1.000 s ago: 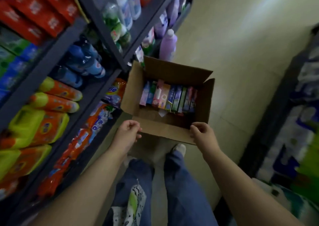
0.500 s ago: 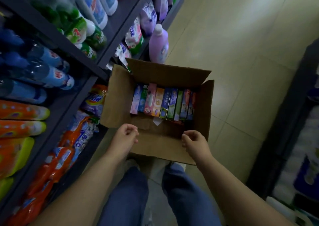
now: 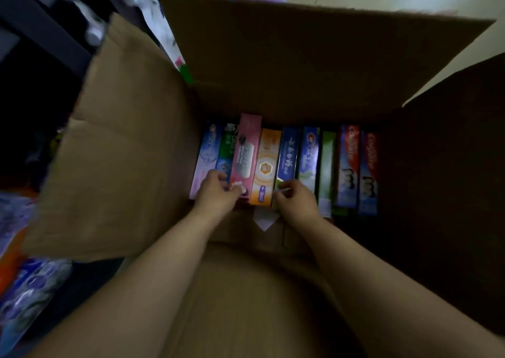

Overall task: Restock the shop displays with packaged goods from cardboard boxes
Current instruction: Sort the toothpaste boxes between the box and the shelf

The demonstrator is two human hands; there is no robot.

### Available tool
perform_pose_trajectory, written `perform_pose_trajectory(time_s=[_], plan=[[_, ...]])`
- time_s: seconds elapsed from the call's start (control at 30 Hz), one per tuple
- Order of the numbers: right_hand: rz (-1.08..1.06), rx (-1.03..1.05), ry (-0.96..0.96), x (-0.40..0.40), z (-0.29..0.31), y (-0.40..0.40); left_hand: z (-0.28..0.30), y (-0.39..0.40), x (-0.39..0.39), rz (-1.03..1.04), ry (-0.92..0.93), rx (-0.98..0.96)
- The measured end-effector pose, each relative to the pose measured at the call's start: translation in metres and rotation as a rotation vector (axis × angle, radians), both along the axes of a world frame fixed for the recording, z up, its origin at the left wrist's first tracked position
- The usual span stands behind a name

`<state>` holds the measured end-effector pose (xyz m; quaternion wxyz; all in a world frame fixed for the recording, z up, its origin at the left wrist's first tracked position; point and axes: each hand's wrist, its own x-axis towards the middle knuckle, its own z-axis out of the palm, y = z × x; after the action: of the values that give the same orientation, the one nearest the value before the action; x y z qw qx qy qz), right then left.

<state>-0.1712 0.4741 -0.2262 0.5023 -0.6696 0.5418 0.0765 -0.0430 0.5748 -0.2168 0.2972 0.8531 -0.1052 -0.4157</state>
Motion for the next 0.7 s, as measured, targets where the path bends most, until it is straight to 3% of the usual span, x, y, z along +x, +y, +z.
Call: perform_pose_trajectory(time_s=[0.2, 0.43, 0.7], plan=[[0.079, -0.053, -0.021, 0.010, -0.047, 0.016, -0.065, -0.018, 0.004, -0.069, 0.026, 0.104], [0.066, 0.084, -0.034, 0.008, -0.050, 0.027, -0.071, -0.020, 0.004, -0.069, -0.029, 0.094], [0.012, 0.077, -0.045, -0.001, -0.048, 0.030, -0.073, -0.006, -0.001, -0.060, -0.017, 0.059]])
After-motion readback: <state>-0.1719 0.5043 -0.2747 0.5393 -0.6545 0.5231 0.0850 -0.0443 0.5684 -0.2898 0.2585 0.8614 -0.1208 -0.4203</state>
